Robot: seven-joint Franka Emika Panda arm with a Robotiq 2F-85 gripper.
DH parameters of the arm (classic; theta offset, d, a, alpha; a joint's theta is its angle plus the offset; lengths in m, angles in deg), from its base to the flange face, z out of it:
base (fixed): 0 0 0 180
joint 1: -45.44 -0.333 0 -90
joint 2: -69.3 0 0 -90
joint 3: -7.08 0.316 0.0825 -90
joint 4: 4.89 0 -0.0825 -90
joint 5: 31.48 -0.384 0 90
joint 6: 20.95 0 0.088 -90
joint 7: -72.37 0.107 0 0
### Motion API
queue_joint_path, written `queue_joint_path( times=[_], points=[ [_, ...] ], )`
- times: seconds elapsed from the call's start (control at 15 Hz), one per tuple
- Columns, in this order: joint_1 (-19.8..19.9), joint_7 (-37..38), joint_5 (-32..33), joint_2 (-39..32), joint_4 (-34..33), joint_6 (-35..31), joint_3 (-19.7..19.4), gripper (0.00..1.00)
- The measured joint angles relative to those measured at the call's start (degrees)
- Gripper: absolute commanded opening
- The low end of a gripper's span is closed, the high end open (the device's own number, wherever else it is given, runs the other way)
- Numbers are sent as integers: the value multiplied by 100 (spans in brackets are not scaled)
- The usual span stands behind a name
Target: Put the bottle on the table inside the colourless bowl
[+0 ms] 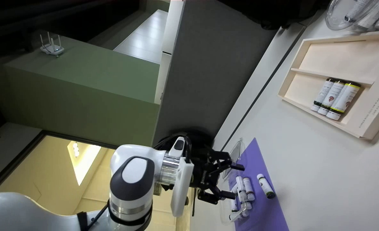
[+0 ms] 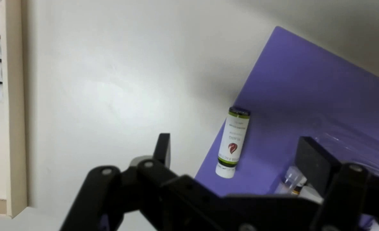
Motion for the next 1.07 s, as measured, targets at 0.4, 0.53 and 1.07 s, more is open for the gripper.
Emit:
queue_joint_path(
  times=[0.4, 0.53, 1.07],
  points=[
    [5, -40, 18, -1026, -400, -566, -7, 100],
    [5, -56, 18, -1205, -462, -683, -1, 100],
    [7, -86, 18, -1677, -530, -1068, 0, 45]
  ],
)
